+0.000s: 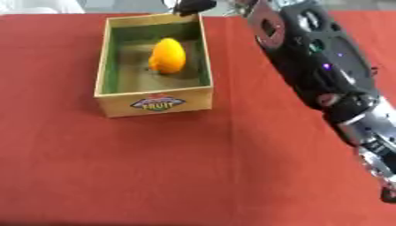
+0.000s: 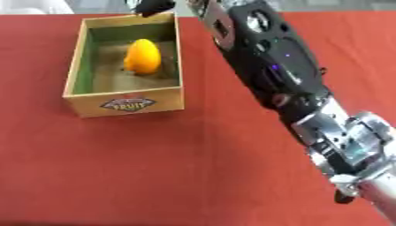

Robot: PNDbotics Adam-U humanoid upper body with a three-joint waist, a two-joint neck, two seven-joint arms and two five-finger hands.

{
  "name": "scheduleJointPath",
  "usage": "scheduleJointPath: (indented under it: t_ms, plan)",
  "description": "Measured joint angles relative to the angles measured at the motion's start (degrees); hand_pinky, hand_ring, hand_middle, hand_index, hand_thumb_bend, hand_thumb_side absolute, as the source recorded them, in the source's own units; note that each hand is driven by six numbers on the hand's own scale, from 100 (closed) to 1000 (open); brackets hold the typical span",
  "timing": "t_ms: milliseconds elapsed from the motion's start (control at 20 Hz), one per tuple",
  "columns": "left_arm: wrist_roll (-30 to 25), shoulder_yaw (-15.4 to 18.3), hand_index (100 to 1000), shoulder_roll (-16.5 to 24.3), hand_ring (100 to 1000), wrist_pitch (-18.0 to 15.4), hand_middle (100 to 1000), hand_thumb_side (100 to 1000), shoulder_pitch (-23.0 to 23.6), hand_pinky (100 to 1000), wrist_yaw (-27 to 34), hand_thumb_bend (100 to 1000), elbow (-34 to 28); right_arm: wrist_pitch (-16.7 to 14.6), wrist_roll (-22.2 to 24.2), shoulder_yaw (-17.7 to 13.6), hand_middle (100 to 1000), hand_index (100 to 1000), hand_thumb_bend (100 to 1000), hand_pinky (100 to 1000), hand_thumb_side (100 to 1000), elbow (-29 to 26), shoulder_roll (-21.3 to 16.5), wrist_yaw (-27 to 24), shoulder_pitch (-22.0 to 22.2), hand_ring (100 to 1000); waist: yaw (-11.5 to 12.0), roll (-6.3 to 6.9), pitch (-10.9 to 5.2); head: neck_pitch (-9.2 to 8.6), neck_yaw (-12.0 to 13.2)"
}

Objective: Pick up objects on the table and place them in the box.

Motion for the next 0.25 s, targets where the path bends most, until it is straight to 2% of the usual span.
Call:
scheduleJointPath:
  t_ms: [250]
  plan:
    - [0.3,0.0,841,0.0,634,0.1,704,916,0.3,606,-0.1,151,0.0,6.1,-1.3,-2.0,687,903,100,758,678,-17.4,-6.9,-7.9,5.7,807,-0.7,0.42,-0.01,0.80,1.0]
